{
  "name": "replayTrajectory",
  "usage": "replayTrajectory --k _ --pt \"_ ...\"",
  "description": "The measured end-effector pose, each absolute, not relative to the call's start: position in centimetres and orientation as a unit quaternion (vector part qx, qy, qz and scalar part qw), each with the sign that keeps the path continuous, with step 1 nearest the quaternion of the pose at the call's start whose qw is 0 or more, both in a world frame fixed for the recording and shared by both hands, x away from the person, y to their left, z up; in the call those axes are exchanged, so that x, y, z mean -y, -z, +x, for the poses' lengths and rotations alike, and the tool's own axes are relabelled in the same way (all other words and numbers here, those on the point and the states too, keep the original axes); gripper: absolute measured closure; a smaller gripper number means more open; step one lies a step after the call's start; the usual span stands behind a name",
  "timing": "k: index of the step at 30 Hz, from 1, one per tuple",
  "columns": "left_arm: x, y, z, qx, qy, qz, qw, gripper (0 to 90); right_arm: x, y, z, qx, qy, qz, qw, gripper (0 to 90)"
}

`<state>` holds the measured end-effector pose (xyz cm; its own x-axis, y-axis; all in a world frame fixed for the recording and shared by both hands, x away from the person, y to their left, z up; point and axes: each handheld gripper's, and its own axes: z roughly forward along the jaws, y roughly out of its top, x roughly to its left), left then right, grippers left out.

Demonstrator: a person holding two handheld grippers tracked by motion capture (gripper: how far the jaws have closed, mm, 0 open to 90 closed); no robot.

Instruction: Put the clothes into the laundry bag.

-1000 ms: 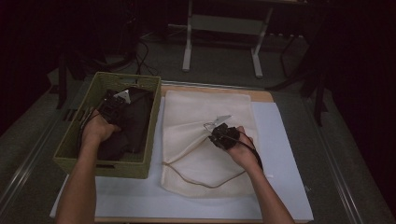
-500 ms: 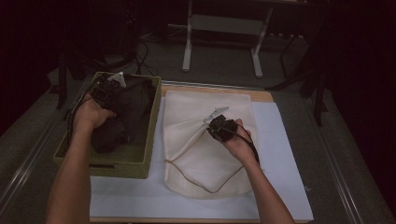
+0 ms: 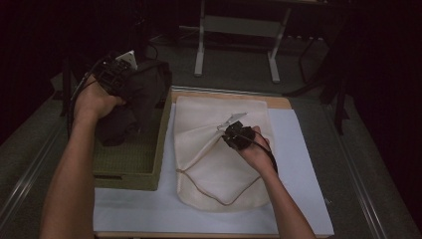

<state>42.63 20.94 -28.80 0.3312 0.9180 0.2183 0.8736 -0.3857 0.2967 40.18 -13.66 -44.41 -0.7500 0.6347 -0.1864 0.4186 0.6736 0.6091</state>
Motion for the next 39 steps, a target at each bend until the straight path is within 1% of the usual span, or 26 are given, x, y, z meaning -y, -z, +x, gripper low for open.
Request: replayTrajectory --k 6,11,13,16,22,28,39 --pt "-19.5 27.6 42.6 -0.540 -0.178 0.819 0.074 57.5 13.9 44.2 40.2 -0.893 -0.278 0.295 0.198 85.6" --pt "-17.4 26.7 42.6 -0.521 -0.178 0.831 0.080 57.3 14.0 44.1 40.3 -0.891 -0.281 0.298 0.195 85.6" --pt "-17.4 26.7 42.6 -0.521 -0.178 0.831 0.080 57.3 14.0 44.1 40.3 -0.892 -0.280 0.298 0.195 85.6" --pt "-15.9 26.5 42.7 -0.505 -0.173 0.840 0.095 57.2 14.0 44.0 40.2 -0.892 -0.280 0.297 0.196 85.6" --pt "-13.9 26.7 42.7 -0.475 -0.162 0.859 0.103 57.2 14.3 43.9 40.2 -0.890 -0.284 0.298 0.198 85.6" --pt "-13.5 27.1 42.5 -0.449 -0.139 0.874 0.123 57.1 14.5 43.7 40.2 -0.890 -0.284 0.299 0.196 85.5" --pt "-13.6 27.5 41.7 -0.416 -0.124 0.890 0.139 57.0 14.6 43.6 40.3 -0.889 -0.287 0.299 0.196 85.5"
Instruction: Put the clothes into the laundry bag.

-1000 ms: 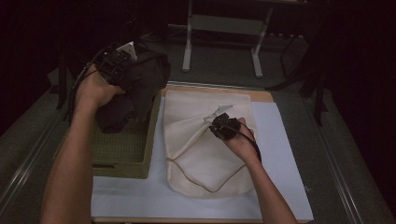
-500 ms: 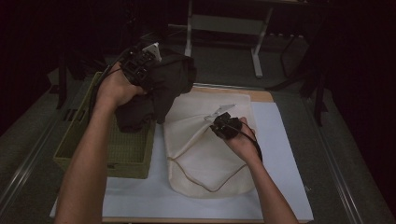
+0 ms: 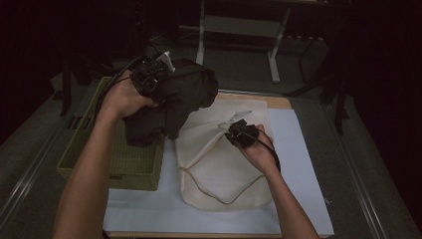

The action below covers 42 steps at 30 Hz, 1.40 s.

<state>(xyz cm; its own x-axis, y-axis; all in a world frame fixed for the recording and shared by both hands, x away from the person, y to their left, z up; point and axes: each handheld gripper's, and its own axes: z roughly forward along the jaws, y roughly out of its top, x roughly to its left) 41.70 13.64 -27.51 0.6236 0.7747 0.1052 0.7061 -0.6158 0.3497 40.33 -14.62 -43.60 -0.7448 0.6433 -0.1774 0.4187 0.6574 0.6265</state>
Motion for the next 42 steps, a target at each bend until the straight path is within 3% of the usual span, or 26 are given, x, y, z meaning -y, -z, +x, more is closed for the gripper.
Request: replayTrajectory --k 42 --pt "-14.4 29.6 36.7 -0.304 -0.087 0.934 0.170 56.3 15.2 42.6 40.7 -0.881 -0.306 0.310 0.185 85.6"
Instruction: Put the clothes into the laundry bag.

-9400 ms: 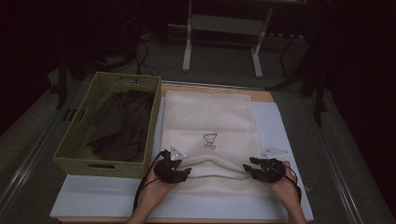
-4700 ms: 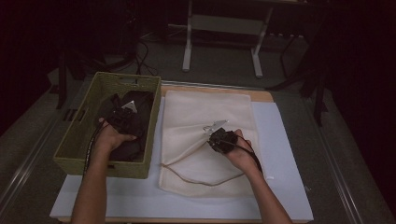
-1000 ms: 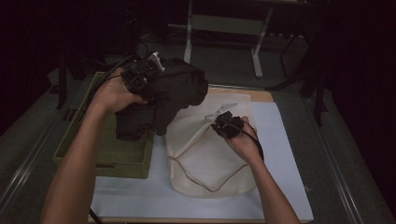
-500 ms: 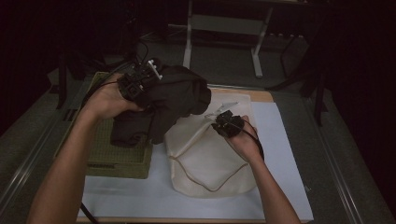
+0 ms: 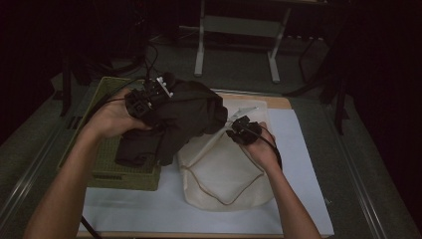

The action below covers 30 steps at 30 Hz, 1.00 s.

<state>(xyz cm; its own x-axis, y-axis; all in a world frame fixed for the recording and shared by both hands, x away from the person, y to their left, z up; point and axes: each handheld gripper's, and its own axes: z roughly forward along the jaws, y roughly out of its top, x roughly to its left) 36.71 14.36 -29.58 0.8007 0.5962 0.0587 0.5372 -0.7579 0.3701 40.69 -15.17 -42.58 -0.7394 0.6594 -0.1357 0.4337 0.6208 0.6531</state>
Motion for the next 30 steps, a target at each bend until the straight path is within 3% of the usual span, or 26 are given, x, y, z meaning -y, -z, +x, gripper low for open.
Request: replayTrajectory --k 30 --pt "-10.5 33.1 32.4 -0.195 -0.031 0.963 0.183 56.0 15.2 42.1 41.0 -0.877 -0.318 0.319 0.168 85.6"
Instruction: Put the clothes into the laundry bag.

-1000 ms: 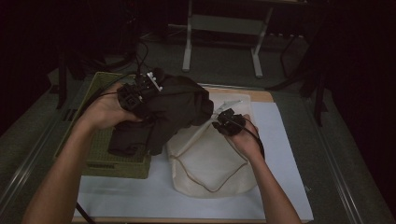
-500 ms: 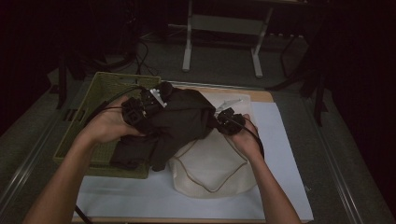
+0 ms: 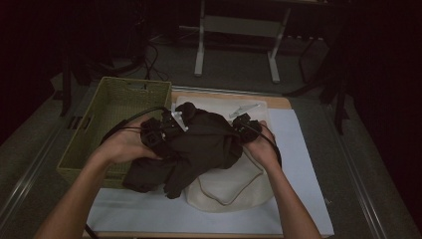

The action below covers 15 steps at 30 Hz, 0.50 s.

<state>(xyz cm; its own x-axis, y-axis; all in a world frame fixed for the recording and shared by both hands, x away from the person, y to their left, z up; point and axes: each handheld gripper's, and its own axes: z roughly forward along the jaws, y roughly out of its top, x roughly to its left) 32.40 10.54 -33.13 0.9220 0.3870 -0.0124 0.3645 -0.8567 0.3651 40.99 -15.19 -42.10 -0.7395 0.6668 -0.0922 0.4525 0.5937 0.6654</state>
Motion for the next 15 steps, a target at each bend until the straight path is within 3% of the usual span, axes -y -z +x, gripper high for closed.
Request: replayTrajectory --k 11,15 --pt "-9.5 31.0 31.4 -0.165 -0.017 0.961 0.222 56.0 15.5 42.0 41.1 -0.873 -0.328 0.325 0.157 85.7" --pt "-8.2 31.7 31.3 -0.155 -0.007 0.966 0.208 55.9 15.6 41.9 41.1 -0.873 -0.328 0.325 0.156 85.7"
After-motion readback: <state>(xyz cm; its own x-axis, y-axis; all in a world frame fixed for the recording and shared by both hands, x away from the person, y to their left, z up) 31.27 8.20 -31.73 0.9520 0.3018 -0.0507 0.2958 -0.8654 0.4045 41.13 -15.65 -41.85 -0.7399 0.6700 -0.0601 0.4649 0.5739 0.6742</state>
